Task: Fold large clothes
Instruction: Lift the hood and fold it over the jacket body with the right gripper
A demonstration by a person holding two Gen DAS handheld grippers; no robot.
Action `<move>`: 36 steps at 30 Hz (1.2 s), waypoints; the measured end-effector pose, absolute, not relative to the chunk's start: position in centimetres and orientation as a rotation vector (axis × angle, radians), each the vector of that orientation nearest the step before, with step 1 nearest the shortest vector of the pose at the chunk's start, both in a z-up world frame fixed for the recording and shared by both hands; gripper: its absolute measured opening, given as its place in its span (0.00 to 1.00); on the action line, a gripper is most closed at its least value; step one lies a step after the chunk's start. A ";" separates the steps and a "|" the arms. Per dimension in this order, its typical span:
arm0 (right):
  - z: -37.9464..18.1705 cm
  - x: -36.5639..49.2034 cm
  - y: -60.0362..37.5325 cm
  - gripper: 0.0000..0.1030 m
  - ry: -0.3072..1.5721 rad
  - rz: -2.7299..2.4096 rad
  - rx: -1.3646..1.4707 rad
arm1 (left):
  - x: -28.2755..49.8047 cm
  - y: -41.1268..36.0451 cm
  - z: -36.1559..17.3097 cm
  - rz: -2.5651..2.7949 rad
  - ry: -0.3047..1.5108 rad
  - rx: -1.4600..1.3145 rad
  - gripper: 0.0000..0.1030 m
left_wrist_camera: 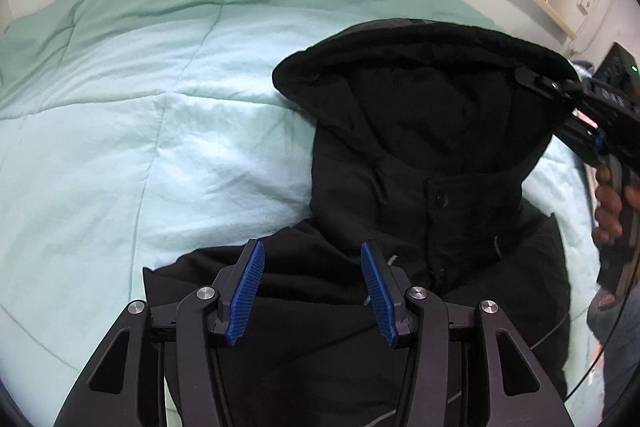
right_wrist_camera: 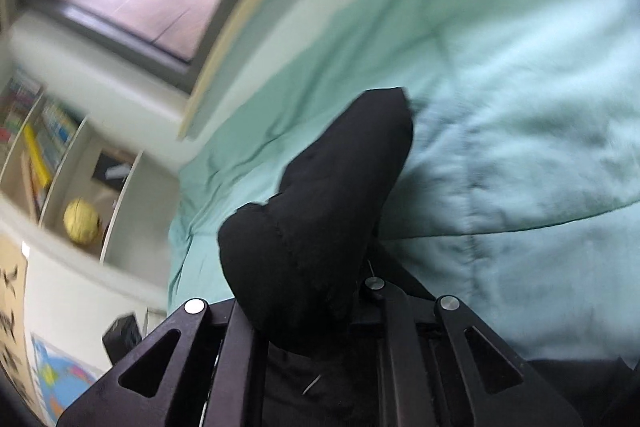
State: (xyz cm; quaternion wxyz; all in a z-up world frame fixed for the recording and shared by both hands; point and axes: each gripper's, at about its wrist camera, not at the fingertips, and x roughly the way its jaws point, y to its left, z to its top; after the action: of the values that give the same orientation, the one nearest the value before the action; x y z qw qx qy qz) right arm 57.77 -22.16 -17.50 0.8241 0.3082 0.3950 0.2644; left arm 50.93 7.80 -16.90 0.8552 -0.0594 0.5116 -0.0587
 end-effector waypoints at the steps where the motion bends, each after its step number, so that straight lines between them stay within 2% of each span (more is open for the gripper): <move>1: -17.0 57.1 -21.8 0.14 0.835 0.575 0.639 | 50.6 7.8 -16.6 -0.124 1.073 -0.129 0.50; 9: -12.7 49.9 -19.3 0.14 0.772 0.660 0.533 | 47.0 8.2 -14.9 -0.118 1.062 -0.126 0.50; 13: -11.8 45.4 -17.9 0.14 0.769 0.697 0.388 | 45.3 8.9 -14.5 -0.102 1.049 -0.145 0.50; 19: -13.7 42.1 -18.4 0.14 0.804 0.677 0.398 | 42.9 9.3 -14.0 -0.097 1.045 -0.114 0.50; 25: -15.0 38.2 -16.2 0.14 0.839 0.653 0.132 | 41.2 9.2 -13.7 -0.074 1.055 -0.112 0.50; 32: -16.4 35.1 -17.2 0.13 0.870 0.649 0.177 | 39.7 9.9 -13.1 -0.067 1.057 -0.144 0.50; 36: -16.6 32.5 -14.6 0.14 0.857 0.665 -0.048 | 38.8 9.9 -12.6 -0.076 1.049 -0.155 0.50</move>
State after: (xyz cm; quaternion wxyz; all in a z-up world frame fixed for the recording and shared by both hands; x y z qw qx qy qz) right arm 32.54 -14.64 -16.60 0.8562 -0.0228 0.4078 0.3163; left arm 38.75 9.91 -12.60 0.8620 -0.0740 0.5002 -0.0360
